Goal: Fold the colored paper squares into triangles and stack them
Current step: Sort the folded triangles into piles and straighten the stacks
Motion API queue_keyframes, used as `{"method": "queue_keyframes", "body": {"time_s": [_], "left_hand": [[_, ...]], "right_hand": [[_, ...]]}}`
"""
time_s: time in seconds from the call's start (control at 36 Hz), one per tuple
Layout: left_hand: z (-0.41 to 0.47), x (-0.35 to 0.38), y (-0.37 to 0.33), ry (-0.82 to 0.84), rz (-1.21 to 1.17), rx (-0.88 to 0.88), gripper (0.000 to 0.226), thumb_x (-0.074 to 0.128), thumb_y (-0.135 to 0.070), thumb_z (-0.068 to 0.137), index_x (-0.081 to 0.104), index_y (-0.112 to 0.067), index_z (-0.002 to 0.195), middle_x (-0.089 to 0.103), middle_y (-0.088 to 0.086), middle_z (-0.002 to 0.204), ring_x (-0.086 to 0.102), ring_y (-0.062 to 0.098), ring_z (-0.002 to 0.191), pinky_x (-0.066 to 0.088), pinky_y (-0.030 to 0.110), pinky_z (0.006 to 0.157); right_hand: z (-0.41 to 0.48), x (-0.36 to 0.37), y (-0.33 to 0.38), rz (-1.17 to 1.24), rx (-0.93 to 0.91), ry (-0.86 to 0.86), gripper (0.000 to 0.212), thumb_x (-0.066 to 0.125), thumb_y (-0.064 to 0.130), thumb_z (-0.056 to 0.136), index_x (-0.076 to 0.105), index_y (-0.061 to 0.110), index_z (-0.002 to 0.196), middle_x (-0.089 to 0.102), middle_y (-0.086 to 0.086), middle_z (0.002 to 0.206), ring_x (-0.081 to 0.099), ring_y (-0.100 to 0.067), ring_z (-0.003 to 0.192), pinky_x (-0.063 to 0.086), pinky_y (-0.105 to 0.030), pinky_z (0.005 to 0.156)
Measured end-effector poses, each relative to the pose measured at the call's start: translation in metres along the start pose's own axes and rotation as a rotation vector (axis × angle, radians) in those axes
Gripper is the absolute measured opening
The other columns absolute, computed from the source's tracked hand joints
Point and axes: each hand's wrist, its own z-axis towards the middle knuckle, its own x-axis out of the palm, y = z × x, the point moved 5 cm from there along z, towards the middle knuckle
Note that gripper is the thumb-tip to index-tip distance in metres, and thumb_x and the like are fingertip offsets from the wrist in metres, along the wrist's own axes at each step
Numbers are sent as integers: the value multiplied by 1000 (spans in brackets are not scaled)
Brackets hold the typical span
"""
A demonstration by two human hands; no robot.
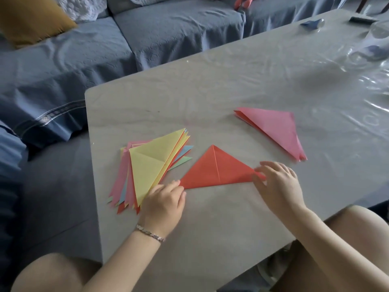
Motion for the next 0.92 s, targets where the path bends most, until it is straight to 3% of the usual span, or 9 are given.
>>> {"method": "queue_keyframes", "body": {"time_s": [0.14,0.22,0.31,0.39,0.47,0.61,0.72,0.81,0.92], "left_hand": [[22,-20,21,-205,-46,-120,24,54,-18,77,70,-4,90,68,12,101,67,27,86,52,37,75],[28,-18,45,-170,-69,-328,30,64,-14,81,63,-2,108,58,17,123,58,32,109,47,42,87],[30,-10,58,-36,-77,-422,45,58,-23,88,48,-5,129,41,11,142,38,23,132,33,35,102],[27,-6,60,19,-98,-460,45,54,-27,91,45,-10,132,36,4,146,34,16,133,29,26,101],[25,-8,57,12,-89,-464,37,48,-26,94,50,-11,128,49,4,136,47,22,122,37,29,91],[25,-20,53,-125,-7,-445,25,47,-6,91,63,-8,111,68,19,84,63,38,77,46,36,61],[29,-38,29,-340,37,-205,29,68,18,64,69,-1,85,64,14,54,60,29,43,41,25,37],[29,-44,8,-495,47,2,25,55,10,70,69,2,88,70,11,70,65,24,54,42,26,61],[31,-34,-10,-449,-9,111,33,40,0,76,67,1,95,71,14,92,69,25,76,42,28,76]], "right_hand": [[30,14,29,36,87,315,65,63,45,82,39,19,137,42,-5,134,33,-23,128,31,-33,100],[39,26,36,-89,111,447,73,68,46,77,36,16,136,41,-10,131,33,-27,126,34,-35,98],[43,29,34,-164,135,498,71,69,50,75,42,15,130,43,-12,126,35,-29,122,36,-35,94],[44,28,31,-132,178,501,71,72,50,72,44,15,126,46,-11,122,41,-29,118,38,-35,92],[39,26,25,-47,216,500,64,72,47,74,47,14,122,45,-8,116,51,-29,105,41,-32,80],[26,27,17,114,157,340,23,56,27,91,60,11,106,47,-5,105,52,-26,90,38,-27,73],[35,9,-4,440,188,2,7,58,5,87,65,6,88,59,-6,82,50,-20,76,29,-22,64],[55,-7,-36,634,373,-209,20,57,1,87,60,0,107,62,-14,96,56,-24,84,39,-27,72],[81,-21,-69,684,510,-292,37,52,11,92,44,14,128,59,-10,101,55,-24,87,42,-31,78]]}}
